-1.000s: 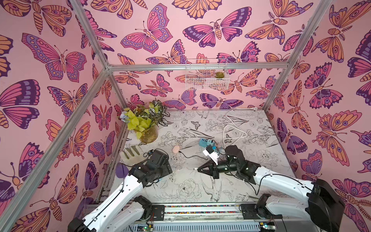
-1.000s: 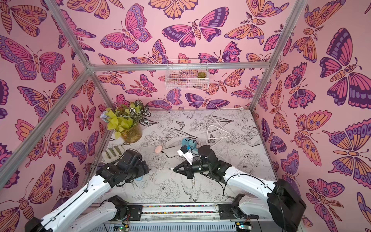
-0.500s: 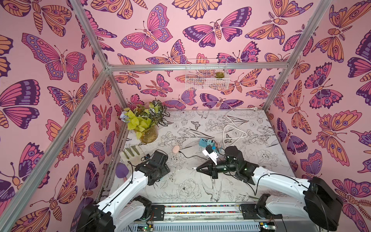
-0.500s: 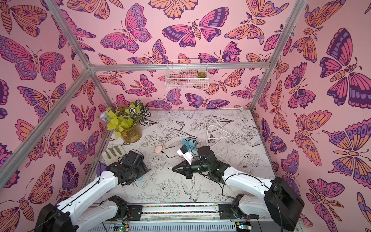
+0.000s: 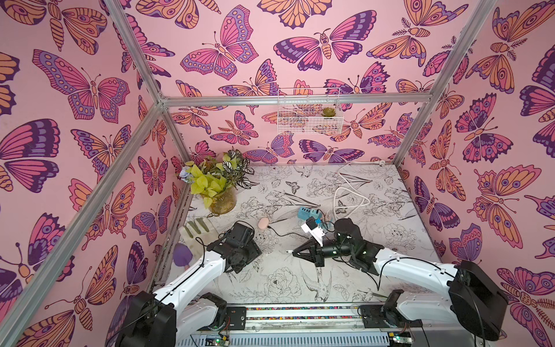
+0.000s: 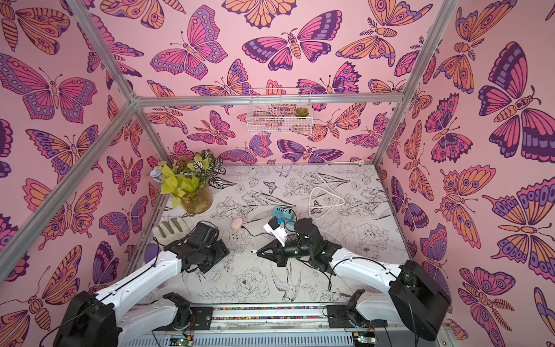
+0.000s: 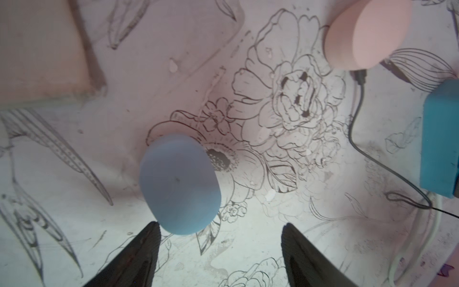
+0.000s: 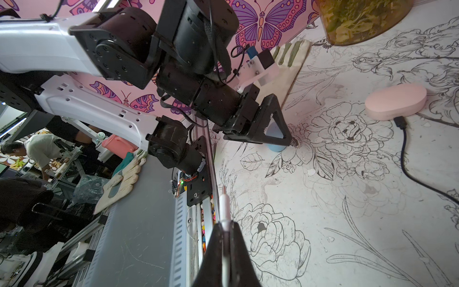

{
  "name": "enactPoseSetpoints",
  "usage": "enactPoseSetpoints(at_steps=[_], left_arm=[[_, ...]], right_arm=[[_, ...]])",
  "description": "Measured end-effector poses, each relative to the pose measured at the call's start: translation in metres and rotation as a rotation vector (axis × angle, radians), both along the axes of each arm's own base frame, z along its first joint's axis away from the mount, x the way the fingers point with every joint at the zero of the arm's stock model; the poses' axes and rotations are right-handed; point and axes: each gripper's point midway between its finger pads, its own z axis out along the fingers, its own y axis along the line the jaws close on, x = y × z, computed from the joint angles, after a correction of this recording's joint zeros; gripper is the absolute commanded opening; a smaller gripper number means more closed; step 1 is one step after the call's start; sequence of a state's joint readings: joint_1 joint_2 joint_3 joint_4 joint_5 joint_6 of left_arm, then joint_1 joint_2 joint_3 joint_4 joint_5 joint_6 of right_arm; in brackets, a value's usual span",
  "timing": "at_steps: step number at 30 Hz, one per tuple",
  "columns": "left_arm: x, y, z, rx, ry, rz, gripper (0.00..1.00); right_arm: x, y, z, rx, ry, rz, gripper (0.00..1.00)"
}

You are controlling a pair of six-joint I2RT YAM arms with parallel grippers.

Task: Charge the bluetooth headset
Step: Pick up the bluetooth headset from the center of the board.

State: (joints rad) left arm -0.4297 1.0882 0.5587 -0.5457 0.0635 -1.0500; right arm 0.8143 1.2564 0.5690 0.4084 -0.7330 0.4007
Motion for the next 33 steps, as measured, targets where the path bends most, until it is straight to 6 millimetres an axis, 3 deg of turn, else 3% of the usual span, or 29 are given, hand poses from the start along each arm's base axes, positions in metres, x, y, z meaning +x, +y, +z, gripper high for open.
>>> enactPoseSetpoints(at_steps=[9, 15, 23, 33], left_arm=[[0.001, 0.016, 0.025, 0.085, -0.052, -0.003, 0.86], [0.020, 0.024, 0.044, 0.208, -0.066, -0.095, 0.88], [0.040, 0.023, 0.014, 0.334, 0.074, -0.280, 0.88], [0.048, 0.015, -0.008, 0.349, 0.121, -0.380, 0.86]], right_arm=[[0.000, 0.000, -0.001, -0.003, 0.013, -0.003, 0.07], [0.000, 0.000, -0.001, -0.004, 0.015, -0.003, 0.07], [0.000, 0.000, -0.001, -0.004, 0.015, -0.003, 0.07], [0.000, 0.000, 0.000, -0.002, 0.013, -0.003, 0.07]])
